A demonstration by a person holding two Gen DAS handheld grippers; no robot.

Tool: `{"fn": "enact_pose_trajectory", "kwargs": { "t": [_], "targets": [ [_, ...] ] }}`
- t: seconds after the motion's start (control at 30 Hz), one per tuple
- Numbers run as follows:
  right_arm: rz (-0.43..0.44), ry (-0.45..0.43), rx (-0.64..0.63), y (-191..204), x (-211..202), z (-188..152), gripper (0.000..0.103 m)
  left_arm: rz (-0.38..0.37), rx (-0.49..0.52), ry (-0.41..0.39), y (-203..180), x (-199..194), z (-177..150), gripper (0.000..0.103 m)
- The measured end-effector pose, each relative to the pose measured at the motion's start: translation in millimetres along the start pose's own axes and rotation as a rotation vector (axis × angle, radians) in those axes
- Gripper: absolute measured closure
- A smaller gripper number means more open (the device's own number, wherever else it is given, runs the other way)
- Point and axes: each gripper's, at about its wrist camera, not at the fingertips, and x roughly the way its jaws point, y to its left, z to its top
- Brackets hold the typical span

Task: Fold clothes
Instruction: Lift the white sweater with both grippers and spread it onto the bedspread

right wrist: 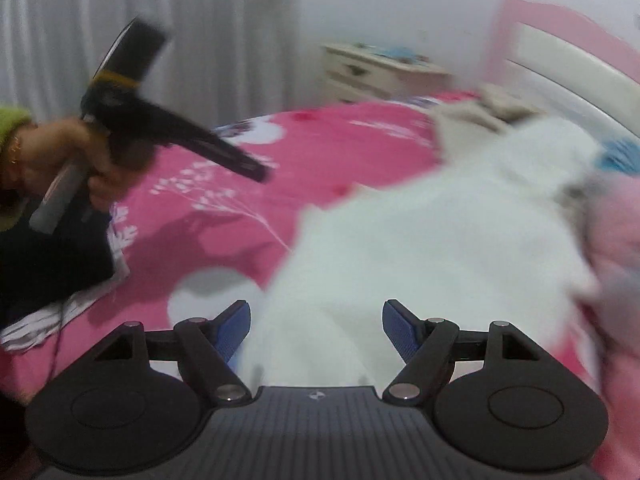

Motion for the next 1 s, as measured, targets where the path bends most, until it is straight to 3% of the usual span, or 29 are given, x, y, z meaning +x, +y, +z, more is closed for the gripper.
{"fn": "enact_pose_trajectory", "kwargs": {
  "t": [0.17,0.23,0.27,0.3,0.37,0.43,0.57,0.73,0.87,1.0],
  "targets": [
    [-0.049,0.078,-0.030,21,103,15,0.030,-0.003,0.121,-0.054,-5,9,-11,0.049],
    [-0.075,0.172,-0.062,20,128,9,0.048,-0.012,0.165,-0.073,-9,13,-14,0.049],
    [-0.077,0.187,-0.063,16,129,6,0.053,-0.016,0.188,-0.083,-11,15,-15,0.049],
    [-0.077,0.185,-0.054,12,126,5,0.075,-0.020,0.210,-0.093,-13,17,-17,0.048],
    [-0.097,0.170,-0.021,-1,110,4,0.090,-0.029,0.254,-0.113,-17,21,-20,0.048],
    [-0.129,0.141,0.013,-15,88,3,0.091,-0.038,0.299,-0.133,-22,25,-23,0.046],
    [-0.150,0.065,0.077,-47,40,-3,0.092,-0.072,0.503,-0.204,-46,45,-21,0.041],
    [-0.132,0.008,0.108,-71,3,-8,0.092,-0.135,0.895,-0.325,-85,73,-16,0.028],
    [-0.119,0.004,0.090,-72,-2,-10,0.092,-0.151,0.948,-0.362,-91,92,11,0.028],
    [-0.101,0.011,0.066,-68,2,-11,0.092,-0.207,1.132,-0.426,-95,105,22,0.029]
  ]
}}
